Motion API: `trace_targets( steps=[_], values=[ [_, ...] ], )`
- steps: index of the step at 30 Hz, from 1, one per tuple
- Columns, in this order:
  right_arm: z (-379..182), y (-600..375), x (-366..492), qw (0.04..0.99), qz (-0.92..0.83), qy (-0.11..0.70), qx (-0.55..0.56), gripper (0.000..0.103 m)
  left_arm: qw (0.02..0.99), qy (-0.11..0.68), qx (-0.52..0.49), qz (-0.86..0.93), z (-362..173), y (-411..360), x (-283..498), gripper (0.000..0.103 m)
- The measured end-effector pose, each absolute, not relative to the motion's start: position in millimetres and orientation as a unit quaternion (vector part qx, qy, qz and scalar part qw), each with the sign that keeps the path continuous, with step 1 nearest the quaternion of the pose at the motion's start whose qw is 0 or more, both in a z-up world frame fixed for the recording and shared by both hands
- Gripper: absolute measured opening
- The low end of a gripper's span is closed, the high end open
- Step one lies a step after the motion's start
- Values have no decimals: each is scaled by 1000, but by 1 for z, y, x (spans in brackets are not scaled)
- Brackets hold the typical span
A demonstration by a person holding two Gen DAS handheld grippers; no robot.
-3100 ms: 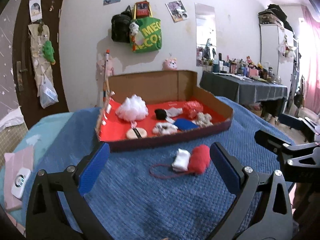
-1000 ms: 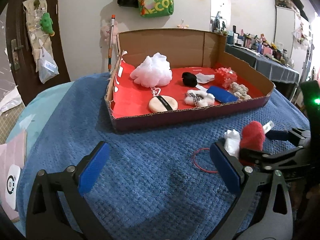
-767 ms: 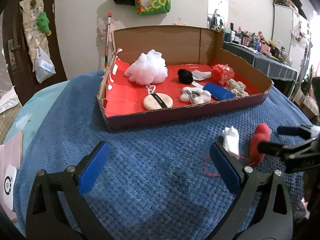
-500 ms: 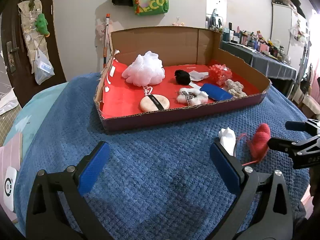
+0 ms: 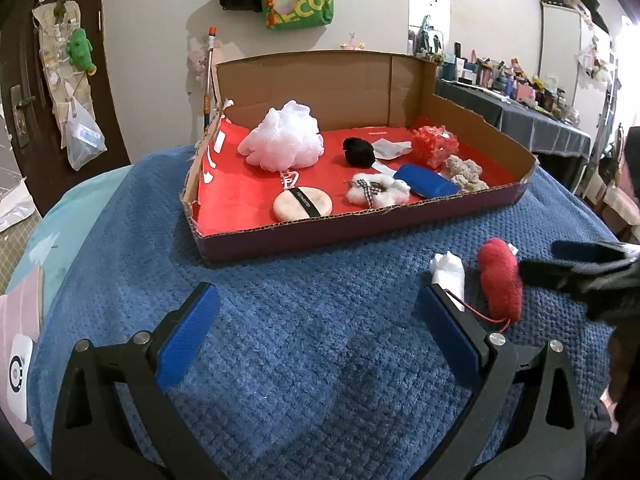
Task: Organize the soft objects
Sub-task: 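Move both tools toward the red plush and white sock on the blanket, then grasp the white sock with the left tool while the right tool grasps the red plush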
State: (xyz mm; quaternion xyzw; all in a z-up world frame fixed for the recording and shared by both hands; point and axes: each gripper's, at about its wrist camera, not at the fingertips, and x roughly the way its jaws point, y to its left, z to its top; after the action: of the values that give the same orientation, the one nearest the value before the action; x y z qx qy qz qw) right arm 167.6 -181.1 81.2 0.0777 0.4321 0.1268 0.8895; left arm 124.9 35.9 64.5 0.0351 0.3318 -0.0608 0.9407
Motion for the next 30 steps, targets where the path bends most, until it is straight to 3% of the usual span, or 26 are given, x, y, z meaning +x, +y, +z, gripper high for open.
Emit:
trace_targets(
  steps=[7, 16, 27, 30],
  values=[
    [57, -133, 172, 876, 125, 465, 8, 103, 941, 333, 40, -47, 64, 50, 120, 102],
    [55, -159, 158, 876, 104, 469, -38, 103, 940, 336, 28, -54, 64, 52, 128, 102],
    [71, -170, 149, 885, 200, 418, -44, 103, 923, 352, 61, -145, 59, 13, 133, 102],
    [71, -167, 152, 879, 233, 415, -42, 97, 918, 359, 71, -157, 58, 4, 138, 102]
  ],
)
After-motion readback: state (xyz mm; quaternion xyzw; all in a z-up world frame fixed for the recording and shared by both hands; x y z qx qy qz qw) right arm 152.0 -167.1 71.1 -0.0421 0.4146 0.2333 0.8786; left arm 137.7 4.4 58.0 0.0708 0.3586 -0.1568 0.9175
